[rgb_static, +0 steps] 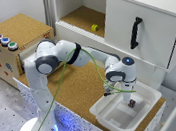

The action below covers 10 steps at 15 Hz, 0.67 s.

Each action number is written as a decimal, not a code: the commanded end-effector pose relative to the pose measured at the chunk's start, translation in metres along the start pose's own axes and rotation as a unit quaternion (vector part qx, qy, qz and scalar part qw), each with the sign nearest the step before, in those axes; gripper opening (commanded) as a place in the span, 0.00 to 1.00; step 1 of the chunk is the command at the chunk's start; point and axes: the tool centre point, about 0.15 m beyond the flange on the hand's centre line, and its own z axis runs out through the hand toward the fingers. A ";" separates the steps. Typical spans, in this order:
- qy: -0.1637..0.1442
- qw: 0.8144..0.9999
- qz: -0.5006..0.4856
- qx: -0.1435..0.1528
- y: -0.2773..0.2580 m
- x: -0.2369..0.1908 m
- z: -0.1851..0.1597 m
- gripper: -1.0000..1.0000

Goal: Place the grasped purple block inside the left cabinet

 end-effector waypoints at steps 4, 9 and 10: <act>-0.041 0.998 0.026 -0.028 0.004 0.027 0.039 1.00; -0.026 0.998 0.025 -0.043 0.013 0.033 0.042 1.00; -0.023 0.999 0.024 -0.042 0.013 0.034 0.042 1.00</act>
